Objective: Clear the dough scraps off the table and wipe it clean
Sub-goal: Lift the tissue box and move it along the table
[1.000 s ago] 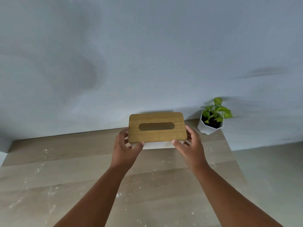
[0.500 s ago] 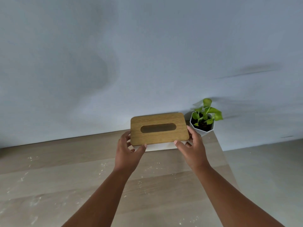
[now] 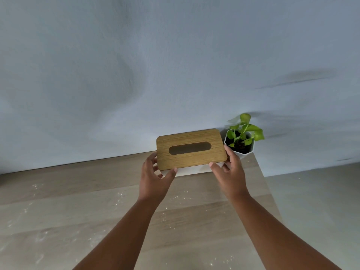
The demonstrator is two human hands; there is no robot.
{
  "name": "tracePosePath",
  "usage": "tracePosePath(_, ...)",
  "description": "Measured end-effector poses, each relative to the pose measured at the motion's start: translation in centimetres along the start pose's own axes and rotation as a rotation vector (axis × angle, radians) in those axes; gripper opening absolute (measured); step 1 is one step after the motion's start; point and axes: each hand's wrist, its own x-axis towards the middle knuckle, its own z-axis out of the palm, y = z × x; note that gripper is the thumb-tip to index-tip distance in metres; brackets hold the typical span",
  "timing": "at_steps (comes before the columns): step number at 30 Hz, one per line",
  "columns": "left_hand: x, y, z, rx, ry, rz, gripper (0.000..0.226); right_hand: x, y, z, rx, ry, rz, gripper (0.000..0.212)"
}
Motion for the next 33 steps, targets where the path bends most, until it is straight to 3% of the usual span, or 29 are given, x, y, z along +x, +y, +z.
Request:
tracePosePath(10,-0.5,1.1,-0.3,0.088,-0.024,-0.030,0.077,-0.4,-0.6,-0.5,-0.098,-0.041,-0.026,0.077)
tracePosePath(17,-2.7,0.5,-2.7,0.166,-0.095,-0.058,0.099,-1.9,-0.6,-1.3,-0.279,0.034,-0.097,0.085)
tracePosePath(33,-12.9,-1.2,-9.6,0.248,-0.072,-0.011,0.095,-10.6,0.2,-4.0,-0.392,0.004,-0.141,0.075)
